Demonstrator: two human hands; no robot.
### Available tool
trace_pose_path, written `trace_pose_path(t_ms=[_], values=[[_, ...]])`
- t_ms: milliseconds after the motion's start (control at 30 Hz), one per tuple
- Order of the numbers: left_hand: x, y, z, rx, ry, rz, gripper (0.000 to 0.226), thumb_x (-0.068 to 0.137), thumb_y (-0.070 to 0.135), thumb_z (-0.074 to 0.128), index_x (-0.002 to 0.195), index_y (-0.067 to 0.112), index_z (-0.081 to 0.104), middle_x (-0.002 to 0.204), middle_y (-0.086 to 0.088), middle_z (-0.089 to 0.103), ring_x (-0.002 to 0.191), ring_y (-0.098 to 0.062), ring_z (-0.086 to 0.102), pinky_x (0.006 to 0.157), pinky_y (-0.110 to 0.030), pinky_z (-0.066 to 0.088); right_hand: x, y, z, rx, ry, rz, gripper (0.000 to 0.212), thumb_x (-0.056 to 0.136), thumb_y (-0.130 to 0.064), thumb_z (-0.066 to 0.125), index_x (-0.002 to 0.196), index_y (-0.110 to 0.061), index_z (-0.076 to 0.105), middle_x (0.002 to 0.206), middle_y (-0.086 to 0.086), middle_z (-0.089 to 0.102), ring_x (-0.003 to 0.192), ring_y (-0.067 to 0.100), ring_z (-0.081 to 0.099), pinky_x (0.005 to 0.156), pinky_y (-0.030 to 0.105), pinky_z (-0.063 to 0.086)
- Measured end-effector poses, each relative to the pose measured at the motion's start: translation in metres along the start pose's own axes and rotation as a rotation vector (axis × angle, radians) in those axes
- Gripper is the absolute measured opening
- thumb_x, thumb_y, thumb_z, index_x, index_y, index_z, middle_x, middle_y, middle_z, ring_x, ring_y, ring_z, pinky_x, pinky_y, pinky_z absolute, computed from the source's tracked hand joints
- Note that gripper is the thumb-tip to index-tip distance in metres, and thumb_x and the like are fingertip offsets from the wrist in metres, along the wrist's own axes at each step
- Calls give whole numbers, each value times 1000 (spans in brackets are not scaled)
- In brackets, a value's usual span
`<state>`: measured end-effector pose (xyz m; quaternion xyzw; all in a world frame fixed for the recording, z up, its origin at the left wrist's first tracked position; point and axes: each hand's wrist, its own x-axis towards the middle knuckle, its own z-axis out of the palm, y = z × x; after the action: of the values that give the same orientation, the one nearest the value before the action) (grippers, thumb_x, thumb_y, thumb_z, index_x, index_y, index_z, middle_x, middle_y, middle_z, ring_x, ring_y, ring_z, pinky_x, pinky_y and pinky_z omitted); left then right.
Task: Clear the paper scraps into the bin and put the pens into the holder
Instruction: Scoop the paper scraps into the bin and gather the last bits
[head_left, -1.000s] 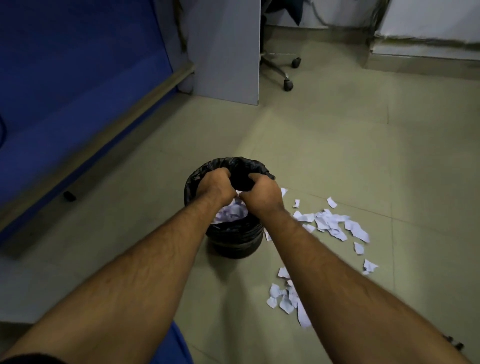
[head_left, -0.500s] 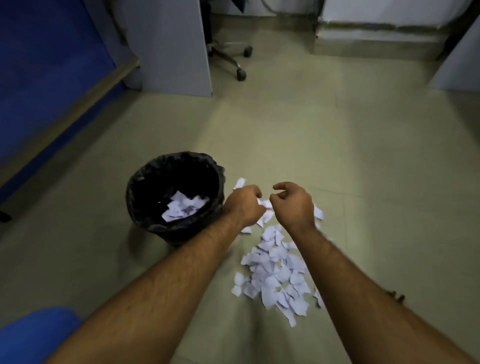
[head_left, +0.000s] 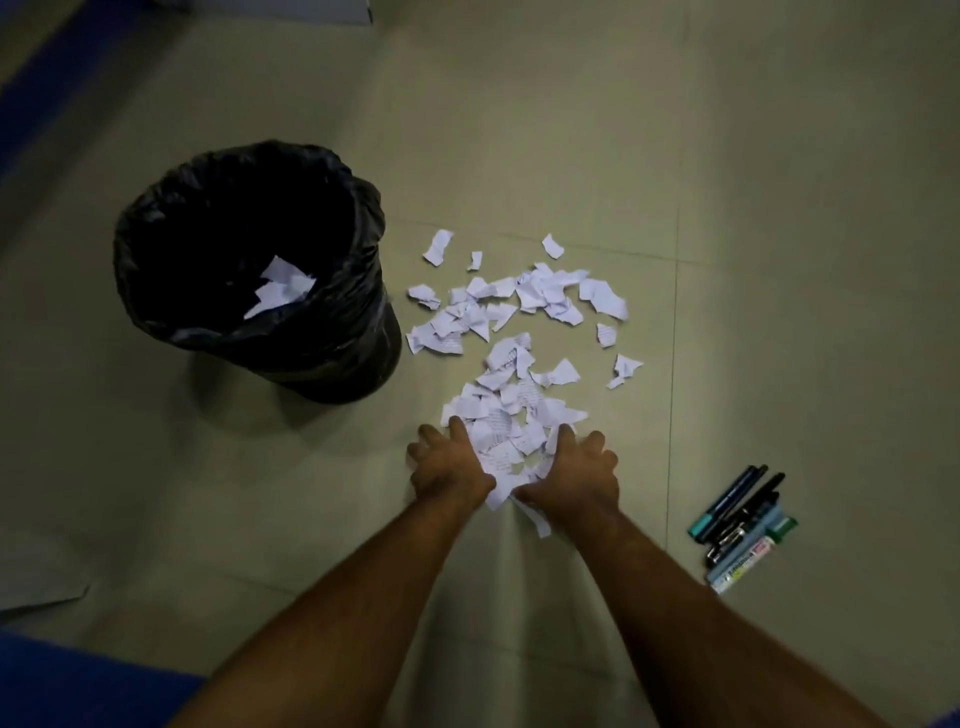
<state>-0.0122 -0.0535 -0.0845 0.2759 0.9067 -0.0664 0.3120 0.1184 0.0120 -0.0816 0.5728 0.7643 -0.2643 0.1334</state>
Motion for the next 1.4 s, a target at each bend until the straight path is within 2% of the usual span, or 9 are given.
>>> trace_pose_path(t_ms=[133, 233, 367, 433, 500, 633, 800, 1133, 1400], values=[[-1, 14, 11, 81, 121, 192, 75, 87, 30, 64, 150, 25, 24, 150, -13, 33, 132, -30, 38, 102, -36, 44, 16, -9, 20, -127, 93, -163, 59, 76, -56, 54, 123, -21, 51, 114, 13, 56, 93, 36, 54, 69, 33, 36], [7, 11, 4, 125, 181, 310, 74, 90, 28, 60, 152, 23, 21, 153, -13, 29, 135, -28, 36, 107, -34, 39, 24, -14, 12, -98, 155, -202, 52, 80, -45, 58, 125, -18, 53, 119, 15, 53, 99, 39, 54, 69, 35, 43], [21, 12, -19, 255, 90, 367, 108, 77, 37, 74, 154, 27, -1, 160, -12, 8, 144, -32, 20, 104, -47, 42, 34, -10, -6, -43, 222, -214, 85, 73, -53, 68, 145, -23, 37, 142, 14, 42, 116, 36, 48, 79, 41, 52], [31, 17, -30, 308, -2, 381, 126, 67, 46, 81, 153, 30, -9, 161, -12, -2, 143, -36, 20, 100, -50, 44, 40, -10, -10, -125, 108, -236, 104, 69, -59, 69, 153, -25, 19, 157, 14, 24, 130, 36, 39, 91, 45, 48], [38, 23, -33, 345, -69, 409, 134, 59, 51, 85, 153, 31, -8, 160, -15, -1, 138, -40, 29, 98, -47, 46, 44, -9, -11, -206, 19, -253, 104, 68, -61, 69, 152, -25, 20, 157, 15, 22, 132, 36, 36, 95, 47, 44], [26, 33, -23, 474, 9, 476, 97, 80, 47, 72, 155, 27, 13, 159, -18, 16, 138, -40, 31, 105, -42, 40, 43, -8, -1, -230, 160, -314, 52, 78, -48, 60, 124, -24, 53, 128, 13, 50, 107, 35, 50, 80, 39, 44], [16, 22, 1, 288, 169, 505, 38, 94, 38, 57, 127, 19, 56, 129, -10, 55, 113, -29, 54, 88, -35, 48, 36, -7, 0, -74, 67, -316, 39, 85, -35, 59, 121, -20, 59, 117, 13, 53, 103, 35, 54, 78, 36, 47], [8, 20, -32, -181, 278, 257, 16, 88, 7, 56, 92, 7, 71, 97, -16, 72, 90, -33, 66, 70, -27, 42, 39, -9, -16, 328, 145, -175, 17, 84, -14, 64, 97, -11, 75, 98, 14, 73, 94, 35, 66, 74, 28, 45], [-12, 25, -95, -401, 351, 235, 14, 88, 8, 57, 78, 6, 67, 89, -21, 70, 87, -35, 66, 64, -28, 40, 19, -49, -60, 629, 327, -64, 18, 88, -16, 60, 93, -10, 76, 94, 14, 74, 86, 33, 66, 68, 23, 38]])
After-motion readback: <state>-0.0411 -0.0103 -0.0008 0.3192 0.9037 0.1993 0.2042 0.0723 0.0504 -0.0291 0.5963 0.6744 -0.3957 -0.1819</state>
